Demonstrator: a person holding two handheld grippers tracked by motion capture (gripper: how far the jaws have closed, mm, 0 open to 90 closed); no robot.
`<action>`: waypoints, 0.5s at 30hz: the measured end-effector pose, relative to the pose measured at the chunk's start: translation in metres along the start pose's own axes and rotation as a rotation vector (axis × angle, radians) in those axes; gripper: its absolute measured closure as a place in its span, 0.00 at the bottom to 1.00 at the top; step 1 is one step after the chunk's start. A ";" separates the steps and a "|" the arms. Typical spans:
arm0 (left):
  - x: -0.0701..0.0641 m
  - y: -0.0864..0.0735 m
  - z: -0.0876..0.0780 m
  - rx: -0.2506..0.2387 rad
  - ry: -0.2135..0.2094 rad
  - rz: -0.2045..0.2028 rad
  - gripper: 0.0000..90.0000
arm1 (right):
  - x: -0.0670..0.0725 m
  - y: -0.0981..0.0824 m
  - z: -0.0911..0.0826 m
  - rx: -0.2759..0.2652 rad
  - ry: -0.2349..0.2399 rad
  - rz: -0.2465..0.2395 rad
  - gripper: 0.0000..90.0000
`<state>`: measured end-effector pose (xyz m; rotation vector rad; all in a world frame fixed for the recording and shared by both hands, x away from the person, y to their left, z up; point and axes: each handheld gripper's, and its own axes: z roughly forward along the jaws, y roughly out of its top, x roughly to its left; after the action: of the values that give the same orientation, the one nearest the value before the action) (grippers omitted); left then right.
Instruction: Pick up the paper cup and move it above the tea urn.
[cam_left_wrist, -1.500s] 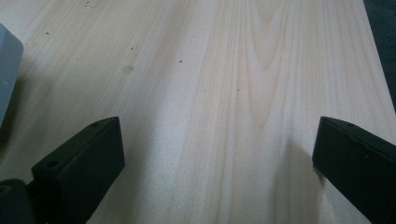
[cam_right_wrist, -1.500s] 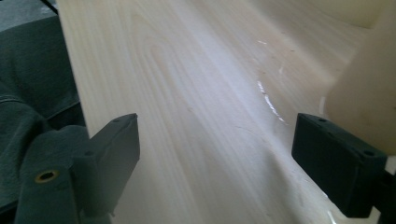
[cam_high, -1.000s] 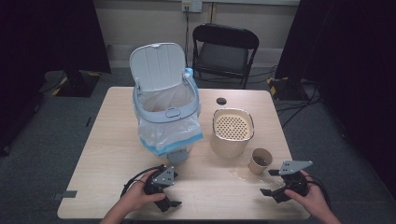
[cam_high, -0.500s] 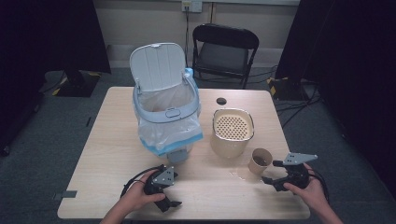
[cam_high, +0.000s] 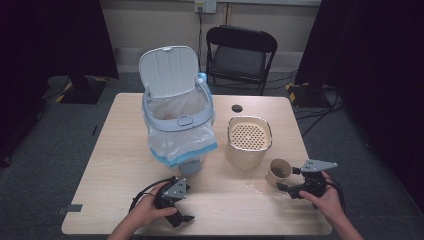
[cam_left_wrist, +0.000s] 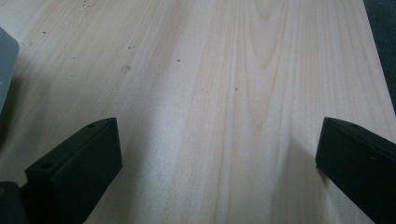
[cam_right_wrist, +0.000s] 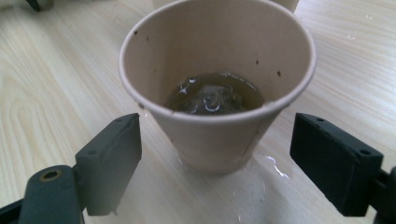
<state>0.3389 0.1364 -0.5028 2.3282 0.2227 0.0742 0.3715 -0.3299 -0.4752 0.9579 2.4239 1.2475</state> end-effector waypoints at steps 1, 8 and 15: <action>0.000 0.000 0.000 0.000 0.000 0.000 0.00 | 0.000 0.000 0.004 -0.009 0.004 0.004 0.18; 0.000 0.000 0.000 0.000 0.000 0.000 0.00 | 0.002 0.001 0.015 -0.046 0.015 0.001 0.20; 0.000 0.000 0.000 0.001 0.000 0.001 0.00 | 0.002 0.003 0.022 -0.089 0.023 0.007 0.22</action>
<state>0.3389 0.1364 -0.5028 2.3290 0.2218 0.0739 0.3824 -0.3136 -0.4862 0.9321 2.3621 1.3643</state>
